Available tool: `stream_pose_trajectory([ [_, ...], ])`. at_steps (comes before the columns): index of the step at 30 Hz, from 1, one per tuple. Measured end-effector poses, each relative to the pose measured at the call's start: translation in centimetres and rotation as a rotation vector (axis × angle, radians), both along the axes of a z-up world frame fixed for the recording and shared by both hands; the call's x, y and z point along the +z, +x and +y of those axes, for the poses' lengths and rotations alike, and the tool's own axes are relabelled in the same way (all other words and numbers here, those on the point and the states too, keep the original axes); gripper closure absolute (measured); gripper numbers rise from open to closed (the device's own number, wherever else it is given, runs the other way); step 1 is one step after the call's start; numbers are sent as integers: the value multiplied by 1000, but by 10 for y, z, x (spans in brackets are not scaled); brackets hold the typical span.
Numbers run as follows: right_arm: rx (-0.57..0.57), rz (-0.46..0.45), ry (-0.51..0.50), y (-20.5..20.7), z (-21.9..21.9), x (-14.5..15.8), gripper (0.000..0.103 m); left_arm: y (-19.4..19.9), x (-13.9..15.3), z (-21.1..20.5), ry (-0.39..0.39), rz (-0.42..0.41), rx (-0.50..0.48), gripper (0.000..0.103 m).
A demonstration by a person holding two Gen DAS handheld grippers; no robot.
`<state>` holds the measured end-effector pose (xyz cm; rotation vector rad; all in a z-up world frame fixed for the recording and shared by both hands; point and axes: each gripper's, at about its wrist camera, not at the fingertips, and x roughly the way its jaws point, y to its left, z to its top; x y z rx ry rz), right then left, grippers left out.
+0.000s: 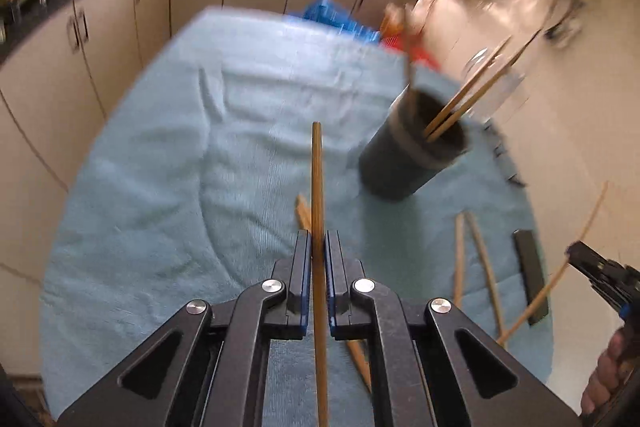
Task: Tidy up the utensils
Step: 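Lift both held chopsticks upright and carry them toward the black holder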
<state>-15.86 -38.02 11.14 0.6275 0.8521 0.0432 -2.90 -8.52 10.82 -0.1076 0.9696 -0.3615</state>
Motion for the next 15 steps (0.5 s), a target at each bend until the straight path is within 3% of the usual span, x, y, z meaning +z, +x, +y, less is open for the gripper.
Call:
stream_pose_trajectory([
  [7, 16, -96, -32, -13, 6, 24, 96, -21, 38, 8, -51, -75, 1, 97],
  [15, 29, -135, -34, -14, 6, 33, 96, -33, 63, -1, -54, -130, -12, 97],
])
